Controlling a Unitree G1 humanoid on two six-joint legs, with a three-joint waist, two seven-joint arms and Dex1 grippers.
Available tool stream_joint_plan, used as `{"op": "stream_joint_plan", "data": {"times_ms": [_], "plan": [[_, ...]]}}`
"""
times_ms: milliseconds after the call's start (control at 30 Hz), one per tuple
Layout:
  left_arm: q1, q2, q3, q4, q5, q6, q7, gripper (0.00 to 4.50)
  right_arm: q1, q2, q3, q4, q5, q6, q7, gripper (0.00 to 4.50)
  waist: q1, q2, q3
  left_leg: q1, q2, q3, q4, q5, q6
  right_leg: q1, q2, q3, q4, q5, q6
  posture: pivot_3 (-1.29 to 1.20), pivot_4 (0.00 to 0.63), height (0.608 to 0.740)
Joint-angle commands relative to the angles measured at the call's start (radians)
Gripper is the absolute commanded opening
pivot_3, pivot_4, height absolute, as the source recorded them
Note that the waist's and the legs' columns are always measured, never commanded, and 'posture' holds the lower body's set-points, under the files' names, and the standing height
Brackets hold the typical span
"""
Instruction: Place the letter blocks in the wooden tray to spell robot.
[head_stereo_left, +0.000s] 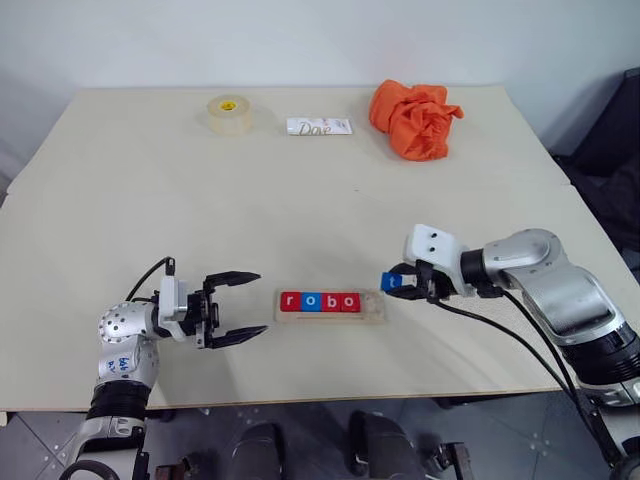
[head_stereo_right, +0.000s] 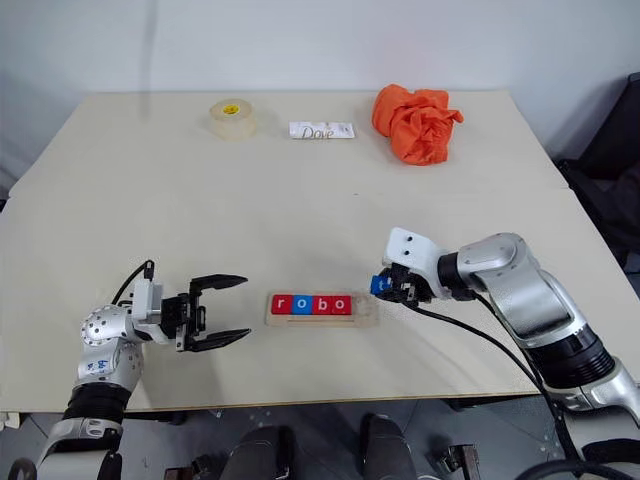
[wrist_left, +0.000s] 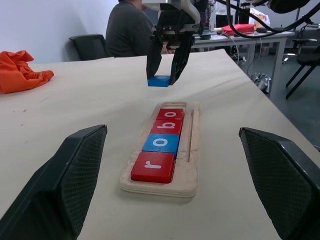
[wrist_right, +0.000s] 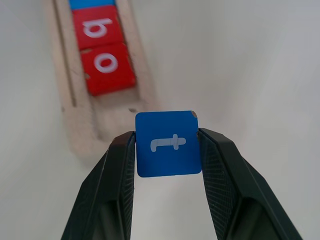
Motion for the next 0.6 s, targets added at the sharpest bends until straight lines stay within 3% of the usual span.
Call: {"op": "stream_joint_plan", "data": {"times_ms": [33, 600], "plan": [[0.019, -0.003, 0.015, -0.026, -0.001, -0.014, 0.013, 4.5, -0.032, 0.005, 0.025, -0.036, 0.002, -0.001, 0.027, 1.47, -0.001, 0.0, 0.0, 0.0, 0.0, 0.0, 0.0, 0.0, 0.0, 0.0, 0.0, 0.0, 0.0, 0.0, 0.0, 0.0, 0.15, 0.74], [0.076, 0.002, 0.015, -0.088, -0.007, -0.009, 0.055, 4.5, -0.066, 0.057, 0.126, -0.01, -0.049, -0.022, 0.03, 1.47, -0.002, 0.0, 0.0, 0.0, 0.0, 0.0, 0.0, 0.0, 0.0, 0.0, 0.0, 0.0, 0.001, 0.0, 0.0, 0.0, 0.15, 0.74]]}}
